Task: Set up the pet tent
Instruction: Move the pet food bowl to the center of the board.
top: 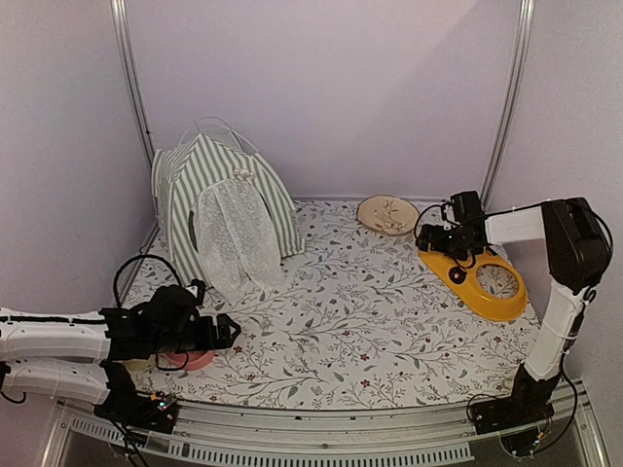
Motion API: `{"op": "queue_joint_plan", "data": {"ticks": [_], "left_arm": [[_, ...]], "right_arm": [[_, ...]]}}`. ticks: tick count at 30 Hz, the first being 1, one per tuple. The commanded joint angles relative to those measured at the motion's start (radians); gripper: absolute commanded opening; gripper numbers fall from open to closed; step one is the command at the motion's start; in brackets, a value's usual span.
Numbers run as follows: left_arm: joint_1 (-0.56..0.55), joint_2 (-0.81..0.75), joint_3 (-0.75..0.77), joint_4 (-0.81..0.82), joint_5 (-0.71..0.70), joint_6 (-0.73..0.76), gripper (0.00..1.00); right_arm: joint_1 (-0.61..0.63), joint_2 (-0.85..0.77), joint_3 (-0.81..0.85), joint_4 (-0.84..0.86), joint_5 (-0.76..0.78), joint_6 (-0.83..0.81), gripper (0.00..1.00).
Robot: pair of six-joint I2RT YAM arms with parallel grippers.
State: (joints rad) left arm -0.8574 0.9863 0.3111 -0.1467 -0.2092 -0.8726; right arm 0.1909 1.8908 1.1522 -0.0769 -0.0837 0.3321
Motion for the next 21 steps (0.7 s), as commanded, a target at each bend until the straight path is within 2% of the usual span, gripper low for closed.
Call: {"op": "queue_joint_plan", "data": {"ticks": [1,8,12,15,17,21], "left_arm": [[0.0,-0.058,-0.031,-0.033,-0.025,-0.051,0.99],[0.024,-0.148,-0.085,-0.03,-0.037,-0.132,1.0],[0.072,-0.195,-0.143,0.06,0.026,-0.125,1.0],[0.093,-0.222,-0.164,0.104,0.047,-0.119,1.0],[0.095,-0.22,-0.147,0.06,0.02,-0.115,0.99],[0.094,-0.179,-0.081,-0.03,0.01,-0.057,0.99]], "right_arm": [[0.075,-0.092,-0.129,0.003,-0.068,0.002,1.0],[0.281,-0.186,-0.255,-0.006,-0.059,0.049,0.99],[0.481,-0.22,-0.288,0.015,-0.072,0.132,0.99],[0.638,-0.179,-0.228,0.023,-0.097,0.175,0.99],[0.716,-0.14,-0.158,0.018,-0.12,0.174,0.99],[0.752,-0.132,-0.071,0.01,-0.127,0.15,0.99]]}}
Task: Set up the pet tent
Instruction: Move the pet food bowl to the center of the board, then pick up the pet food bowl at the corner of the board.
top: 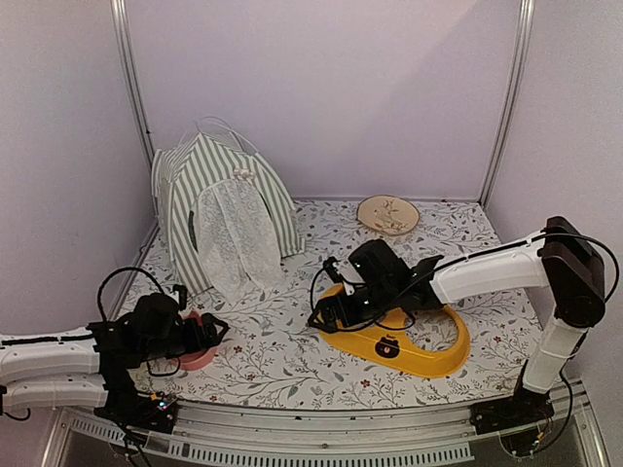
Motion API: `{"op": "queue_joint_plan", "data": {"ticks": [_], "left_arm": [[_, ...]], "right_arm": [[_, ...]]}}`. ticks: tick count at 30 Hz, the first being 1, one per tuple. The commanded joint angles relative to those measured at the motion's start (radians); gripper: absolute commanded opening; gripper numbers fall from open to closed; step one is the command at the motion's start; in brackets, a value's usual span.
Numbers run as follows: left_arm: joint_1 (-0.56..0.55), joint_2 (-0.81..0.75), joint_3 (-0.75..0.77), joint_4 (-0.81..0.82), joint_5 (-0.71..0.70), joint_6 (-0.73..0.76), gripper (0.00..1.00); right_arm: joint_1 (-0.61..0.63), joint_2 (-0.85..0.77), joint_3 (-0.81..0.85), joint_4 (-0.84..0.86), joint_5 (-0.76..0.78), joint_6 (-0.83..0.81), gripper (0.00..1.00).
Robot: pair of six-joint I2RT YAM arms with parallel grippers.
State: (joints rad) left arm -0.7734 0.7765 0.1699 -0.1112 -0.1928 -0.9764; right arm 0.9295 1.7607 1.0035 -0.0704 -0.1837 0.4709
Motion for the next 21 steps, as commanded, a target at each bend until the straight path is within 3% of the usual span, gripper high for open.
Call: {"op": "queue_joint_plan", "data": {"ticks": [1,5,7,9,11,17,21], "left_arm": [[0.008,0.048,0.079,-0.078,-0.001,0.062,0.96],[-0.016,0.145,0.154,-0.123,-0.024,0.097,0.73],[-0.032,0.202,0.195,-0.15,-0.048,0.093,0.52],[-0.057,0.251,0.228,-0.171,-0.074,0.092,0.39],[-0.078,0.303,0.276,-0.218,-0.112,0.074,0.33],[-0.148,0.445,0.377,-0.331,-0.2,0.047,0.29],[-0.201,0.526,0.433,-0.367,-0.242,0.038,0.06]], "right_arm": [[0.014,-0.017,0.094,-0.007,0.003,0.002,0.99],[0.005,-0.088,0.134,-0.07,0.07,-0.044,1.0],[-0.004,-0.132,0.136,-0.087,0.098,-0.057,1.0],[-0.013,-0.166,0.13,-0.1,0.126,-0.068,1.0],[-0.029,-0.194,0.123,-0.111,0.143,-0.079,1.0],[-0.06,-0.262,0.101,-0.12,0.173,-0.096,1.0],[-0.073,-0.281,0.1,-0.131,0.186,-0.112,1.0]]}}
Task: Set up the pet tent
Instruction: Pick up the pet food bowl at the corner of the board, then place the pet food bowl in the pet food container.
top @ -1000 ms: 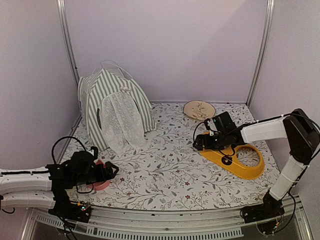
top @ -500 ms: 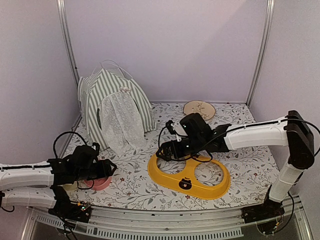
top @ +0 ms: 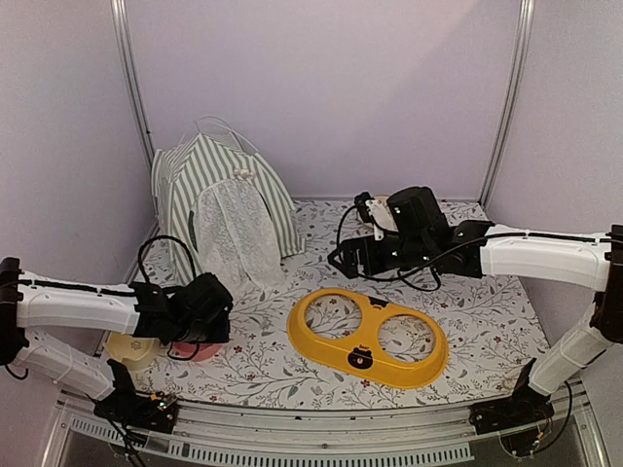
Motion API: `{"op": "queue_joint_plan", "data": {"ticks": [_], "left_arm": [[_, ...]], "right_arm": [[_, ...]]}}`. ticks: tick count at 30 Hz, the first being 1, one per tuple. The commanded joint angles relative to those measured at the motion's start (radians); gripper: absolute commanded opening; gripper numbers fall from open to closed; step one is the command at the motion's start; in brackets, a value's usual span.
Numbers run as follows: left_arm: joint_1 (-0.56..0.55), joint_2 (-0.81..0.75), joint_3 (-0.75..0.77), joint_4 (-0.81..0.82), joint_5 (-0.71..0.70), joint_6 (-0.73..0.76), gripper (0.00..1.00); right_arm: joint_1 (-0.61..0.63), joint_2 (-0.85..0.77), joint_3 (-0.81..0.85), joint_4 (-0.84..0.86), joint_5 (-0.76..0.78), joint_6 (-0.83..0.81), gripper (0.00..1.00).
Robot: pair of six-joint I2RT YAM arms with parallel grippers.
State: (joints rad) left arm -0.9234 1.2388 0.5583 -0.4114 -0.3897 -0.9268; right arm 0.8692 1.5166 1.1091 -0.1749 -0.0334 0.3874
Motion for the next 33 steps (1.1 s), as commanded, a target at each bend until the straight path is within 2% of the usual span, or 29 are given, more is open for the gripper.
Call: {"op": "queue_joint_plan", "data": {"ticks": [1,7,13,16,19,22,26,33], "left_arm": [[-0.062,0.084,0.061,-0.078,-0.055,-0.011,0.01],[-0.144,0.18,0.174,-0.137,-0.105,0.007,0.0],[-0.288,0.205,0.42,-0.138,-0.104,0.172,0.0],[-0.338,0.244,0.524,-0.058,-0.031,0.324,0.0],[-0.345,0.316,0.608,0.033,0.11,0.472,0.0],[-0.349,0.433,0.728,0.075,0.215,0.601,0.0],[-0.364,0.643,0.964,0.065,0.299,0.771,0.0],[-0.378,1.021,1.405,-0.048,0.352,0.9,0.0]], "right_arm": [[-0.017,-0.042,-0.005,-0.027,0.036,-0.033,1.0],[-0.04,-0.071,-0.004,-0.037,0.047,-0.055,0.99],[-0.111,-0.116,-0.024,-0.058,0.064,-0.054,0.99],[-0.174,-0.159,-0.053,-0.058,0.064,-0.046,0.99],[-0.244,-0.21,-0.09,-0.06,0.054,-0.031,0.99],[-0.32,-0.266,-0.136,-0.06,0.04,-0.014,0.99],[-0.398,-0.353,-0.191,-0.068,0.044,0.002,0.99],[-0.433,-0.466,-0.229,-0.113,0.065,0.021,0.99]]}}
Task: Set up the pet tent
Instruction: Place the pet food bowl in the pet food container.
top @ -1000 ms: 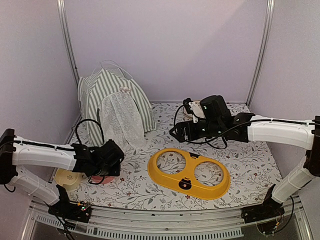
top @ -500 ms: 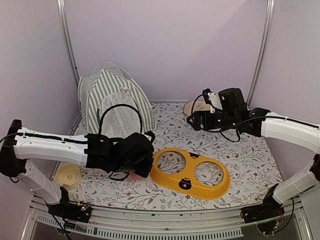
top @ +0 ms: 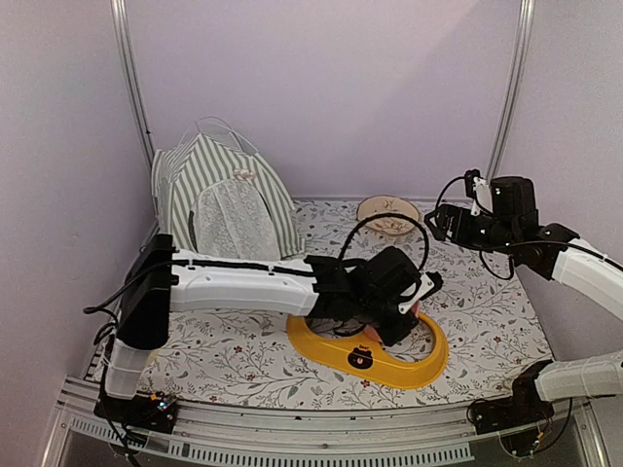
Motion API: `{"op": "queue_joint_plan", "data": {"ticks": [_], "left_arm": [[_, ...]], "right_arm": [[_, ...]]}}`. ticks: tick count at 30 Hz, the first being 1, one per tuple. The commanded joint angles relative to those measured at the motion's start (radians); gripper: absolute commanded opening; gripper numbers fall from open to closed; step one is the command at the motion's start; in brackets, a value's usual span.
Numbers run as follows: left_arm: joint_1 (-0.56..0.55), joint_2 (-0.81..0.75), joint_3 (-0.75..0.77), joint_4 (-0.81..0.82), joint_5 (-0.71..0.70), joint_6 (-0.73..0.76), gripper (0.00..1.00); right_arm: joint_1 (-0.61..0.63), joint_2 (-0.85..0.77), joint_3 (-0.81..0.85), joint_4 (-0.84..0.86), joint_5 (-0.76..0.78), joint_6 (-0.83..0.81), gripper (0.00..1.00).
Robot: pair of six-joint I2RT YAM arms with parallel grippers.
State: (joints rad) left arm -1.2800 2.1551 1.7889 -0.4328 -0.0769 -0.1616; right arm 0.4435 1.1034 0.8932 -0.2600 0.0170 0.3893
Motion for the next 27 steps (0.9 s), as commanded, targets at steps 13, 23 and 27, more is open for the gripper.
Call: {"op": "queue_joint_plan", "data": {"ticks": [13,23,27], "left_arm": [[-0.11,0.211,0.276,-0.093,0.059,0.151,0.0],[-0.123,0.198,0.198,-0.055,0.018,0.102,0.0],[-0.098,0.199,0.177,-0.05,-0.025,0.073,0.0]], "right_arm": [[-0.009,-0.074,-0.023,-0.067,0.02,0.016,0.99],[-0.009,-0.062,-0.03,-0.063,0.006,0.014,0.99],[-0.009,-0.054,-0.037,-0.059,-0.004,0.014,0.99]]}}
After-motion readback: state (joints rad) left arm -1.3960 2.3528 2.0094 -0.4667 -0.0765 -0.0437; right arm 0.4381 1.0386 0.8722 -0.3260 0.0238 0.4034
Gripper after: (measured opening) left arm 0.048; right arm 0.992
